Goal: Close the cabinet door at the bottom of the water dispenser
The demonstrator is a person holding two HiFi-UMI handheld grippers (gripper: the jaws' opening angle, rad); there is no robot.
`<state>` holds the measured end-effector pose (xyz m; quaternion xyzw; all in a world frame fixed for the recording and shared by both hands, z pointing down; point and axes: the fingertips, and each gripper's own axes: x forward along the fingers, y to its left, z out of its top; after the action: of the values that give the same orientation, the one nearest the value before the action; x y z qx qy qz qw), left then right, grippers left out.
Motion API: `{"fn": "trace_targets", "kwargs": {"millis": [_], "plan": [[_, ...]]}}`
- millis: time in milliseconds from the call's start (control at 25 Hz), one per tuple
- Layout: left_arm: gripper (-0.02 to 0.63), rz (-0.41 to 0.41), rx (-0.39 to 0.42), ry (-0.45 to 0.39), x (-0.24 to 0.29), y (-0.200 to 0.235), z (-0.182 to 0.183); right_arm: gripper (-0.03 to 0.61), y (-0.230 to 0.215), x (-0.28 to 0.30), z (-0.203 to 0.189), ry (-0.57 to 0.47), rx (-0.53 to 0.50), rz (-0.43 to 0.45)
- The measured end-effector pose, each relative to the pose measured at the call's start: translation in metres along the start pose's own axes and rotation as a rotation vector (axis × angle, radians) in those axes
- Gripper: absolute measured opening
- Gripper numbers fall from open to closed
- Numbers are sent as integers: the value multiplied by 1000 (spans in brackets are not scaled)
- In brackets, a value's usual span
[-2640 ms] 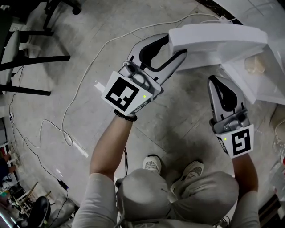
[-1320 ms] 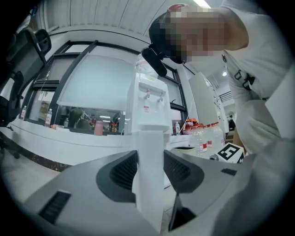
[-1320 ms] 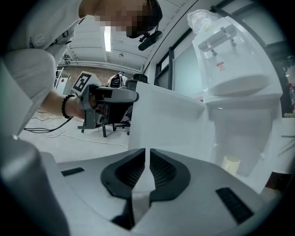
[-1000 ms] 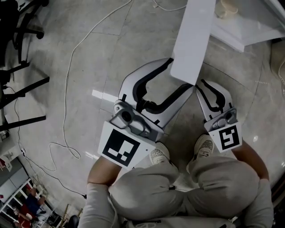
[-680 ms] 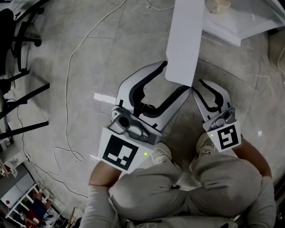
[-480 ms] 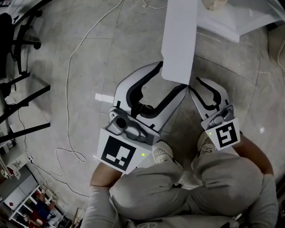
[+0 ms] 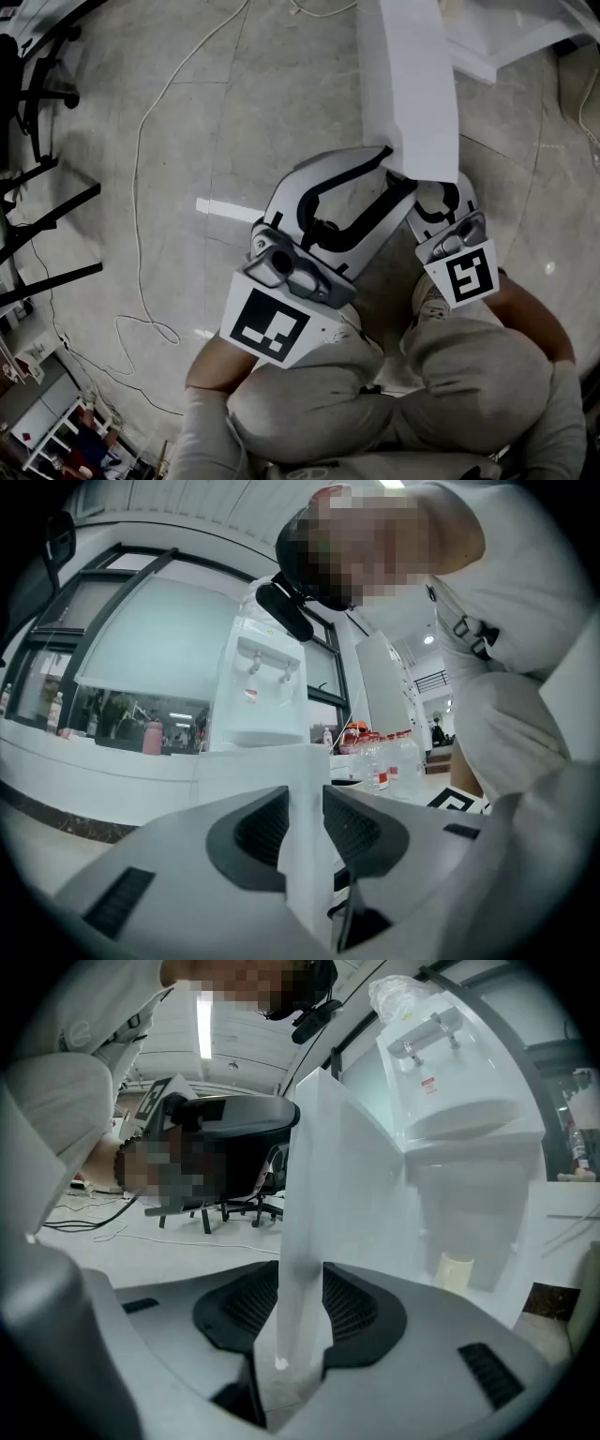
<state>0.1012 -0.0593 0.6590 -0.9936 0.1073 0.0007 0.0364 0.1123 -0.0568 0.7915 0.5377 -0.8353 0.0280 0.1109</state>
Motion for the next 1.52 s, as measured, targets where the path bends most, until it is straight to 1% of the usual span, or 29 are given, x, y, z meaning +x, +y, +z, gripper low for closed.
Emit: {"fn": "trace_targets", "kwargs": {"millis": [160,360,560,720,840,960,1040,1160,1400,1520], "plan": [[120,-30,-3,-9,9,-7,0,147,-9,-3,-3,1,19,-38],[120,-76,-3,-19,22,-20,1,189,-18,-11,-5,3,33,-94],[120,-115,3,-28,33,-29,2,190,-32,-15,-5,10,64,-148],[120,-139,-3,-29,41,-34,1,189,-44,-17,-3,-9,82,-187],[120,-134,1,-34,39,-31,0,189,-51,-23,-5,-3,85,-196],[89,-91,13,-13,37,-17,-11,189,-60,-32,-11,10,83,-213],[66,-67,16,18,40,-8,-23,187,-70,-40,-13,12,86,-240],[48,-59,16,45,48,-4,-36,182,-88,-50,-16,18,94,-287],[46,-119,-21,55,72,-14,-48,181,-134,-74,-23,31,110,-416],[43,-148,-12,48,86,-17,-48,181,-156,-79,-23,34,108,-446]]}}
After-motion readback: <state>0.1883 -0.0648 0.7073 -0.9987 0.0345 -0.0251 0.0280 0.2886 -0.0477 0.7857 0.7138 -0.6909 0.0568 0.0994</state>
